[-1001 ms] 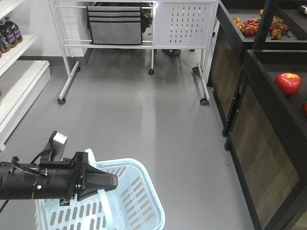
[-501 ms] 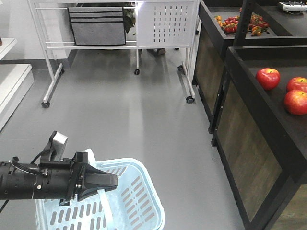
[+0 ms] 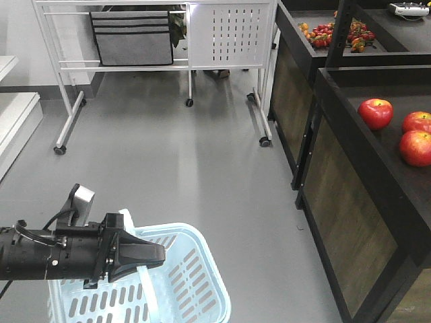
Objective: Place coke in basket with both arms
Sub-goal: 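Drive toward the produce bins carrying the basket in the left gripper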
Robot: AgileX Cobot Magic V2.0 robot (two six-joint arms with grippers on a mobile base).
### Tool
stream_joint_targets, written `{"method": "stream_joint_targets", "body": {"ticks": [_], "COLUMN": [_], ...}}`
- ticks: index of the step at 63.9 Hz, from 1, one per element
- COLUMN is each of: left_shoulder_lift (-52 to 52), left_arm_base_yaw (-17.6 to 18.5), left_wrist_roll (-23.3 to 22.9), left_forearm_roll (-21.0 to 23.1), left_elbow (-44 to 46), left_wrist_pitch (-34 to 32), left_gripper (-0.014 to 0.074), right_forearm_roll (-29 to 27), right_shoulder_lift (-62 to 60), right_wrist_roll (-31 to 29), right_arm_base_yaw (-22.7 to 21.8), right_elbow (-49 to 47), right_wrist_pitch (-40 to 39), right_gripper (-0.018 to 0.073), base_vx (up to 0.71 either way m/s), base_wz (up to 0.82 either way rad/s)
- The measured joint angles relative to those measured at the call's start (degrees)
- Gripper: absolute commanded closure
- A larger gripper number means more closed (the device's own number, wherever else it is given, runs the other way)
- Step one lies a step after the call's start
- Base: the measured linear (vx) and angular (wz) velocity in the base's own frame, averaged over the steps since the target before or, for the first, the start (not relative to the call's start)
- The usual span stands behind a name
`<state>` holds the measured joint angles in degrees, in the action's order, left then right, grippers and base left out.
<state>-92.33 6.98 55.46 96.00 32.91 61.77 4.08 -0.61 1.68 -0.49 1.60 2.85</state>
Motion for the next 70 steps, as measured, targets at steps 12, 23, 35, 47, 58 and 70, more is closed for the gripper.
{"method": "stream_joint_targets", "body": {"ticks": [12,23,35,47,58,70], "left_shoulder_lift": [0.0,0.0,0.0,0.0,0.0,0.0], "left_arm_base_yaw": [0.0,0.0,0.0,0.0,0.0,0.0], "left_wrist_roll": [0.0,0.0,0.0,0.0,0.0,0.0], "left_forearm_roll": [0.0,0.0,0.0,0.0,0.0,0.0], "left_elbow": [0.0,0.0,0.0,0.0,0.0,0.0], "left_wrist_pitch": [0.0,0.0,0.0,0.0,0.0,0.0], "left_gripper": [0.0602,0.0602,0.0602,0.0602,0.0602,0.0602], "right_forearm_roll": [0.0,0.0,0.0,0.0,0.0,0.0], "right_shoulder_lift": [0.0,0.0,0.0,0.0,0.0,0.0], "right_wrist_roll": [0.0,0.0,0.0,0.0,0.0,0.0], "right_arm_base_yaw": [0.0,0.0,0.0,0.0,0.0,0.0], "right_elbow": [0.0,0.0,0.0,0.0,0.0,0.0], "right_wrist_pitch": [0.0,0.0,0.0,0.0,0.0,0.0], "right_gripper": [0.0569,0.0569,0.0569,0.0569,0.0569,0.0569], "base_vx": [0.1,0.12,0.14,0.17,0.17,0.17], "base_wz": [-0.07,-0.08,0.03,0.09,0.07,0.06]}}
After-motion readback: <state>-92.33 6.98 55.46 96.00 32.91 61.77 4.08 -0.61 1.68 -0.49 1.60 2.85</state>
